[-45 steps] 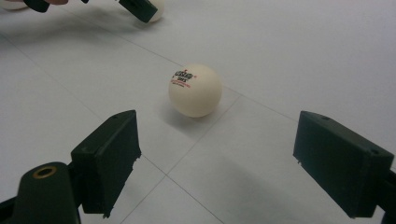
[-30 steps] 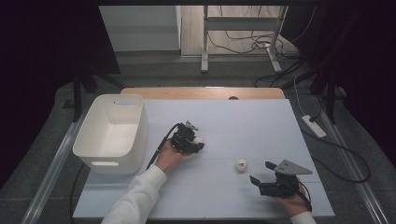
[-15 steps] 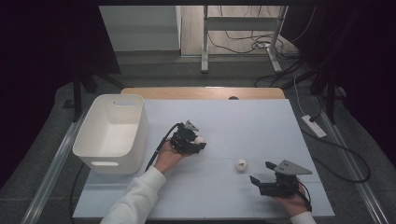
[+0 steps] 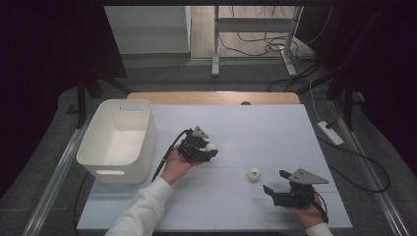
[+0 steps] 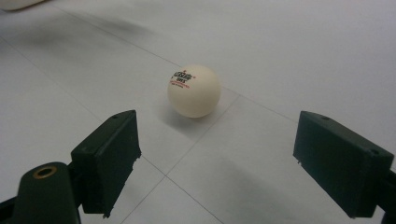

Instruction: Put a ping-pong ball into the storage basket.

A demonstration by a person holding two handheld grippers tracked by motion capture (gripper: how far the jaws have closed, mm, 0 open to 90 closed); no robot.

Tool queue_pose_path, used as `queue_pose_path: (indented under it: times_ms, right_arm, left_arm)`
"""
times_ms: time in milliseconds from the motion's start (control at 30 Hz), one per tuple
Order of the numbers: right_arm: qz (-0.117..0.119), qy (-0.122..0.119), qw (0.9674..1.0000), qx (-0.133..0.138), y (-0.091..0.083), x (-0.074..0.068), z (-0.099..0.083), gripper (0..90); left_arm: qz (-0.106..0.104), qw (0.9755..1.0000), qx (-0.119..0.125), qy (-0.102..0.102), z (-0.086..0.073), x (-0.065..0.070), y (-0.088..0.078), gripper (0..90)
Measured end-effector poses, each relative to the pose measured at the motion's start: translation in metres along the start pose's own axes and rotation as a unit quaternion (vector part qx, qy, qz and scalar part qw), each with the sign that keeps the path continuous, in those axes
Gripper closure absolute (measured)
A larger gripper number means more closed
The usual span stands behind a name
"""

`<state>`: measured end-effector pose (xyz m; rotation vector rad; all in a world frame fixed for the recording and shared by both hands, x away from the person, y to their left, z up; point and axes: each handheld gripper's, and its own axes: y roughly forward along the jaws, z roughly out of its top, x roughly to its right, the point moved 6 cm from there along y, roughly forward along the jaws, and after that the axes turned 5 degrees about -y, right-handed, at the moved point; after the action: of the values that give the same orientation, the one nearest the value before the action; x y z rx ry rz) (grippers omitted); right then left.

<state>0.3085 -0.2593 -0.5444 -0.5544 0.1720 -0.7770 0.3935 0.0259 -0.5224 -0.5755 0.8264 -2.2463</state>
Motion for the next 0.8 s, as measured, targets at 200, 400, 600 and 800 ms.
queue_pose_path:
  times_ms: [200,400,600,800]
  right_arm:
    - [-0.002,0.0,1.0,0.001,0.0,0.001,0.0,14.0]
    - [-0.002,-0.001,1.0,0.001,0.0,0.0,0.0,14.1]
    - [-0.002,-0.001,1.0,0.0,0.0,0.0,0.0,14.1]
    - [-0.001,-0.001,1.0,0.001,0.0,0.001,0.0,14.1]
  left_arm:
    - [0.001,0.9999,0.015,0.004,0.003,0.003,-0.006,50.9]
    - [-0.002,0.9997,0.024,0.002,0.004,0.004,-0.011,50.8]
    - [-0.003,0.9994,0.033,0.008,0.005,0.006,-0.014,50.8]
    - [-0.008,0.999,0.044,0.007,0.007,0.008,-0.018,50.9]
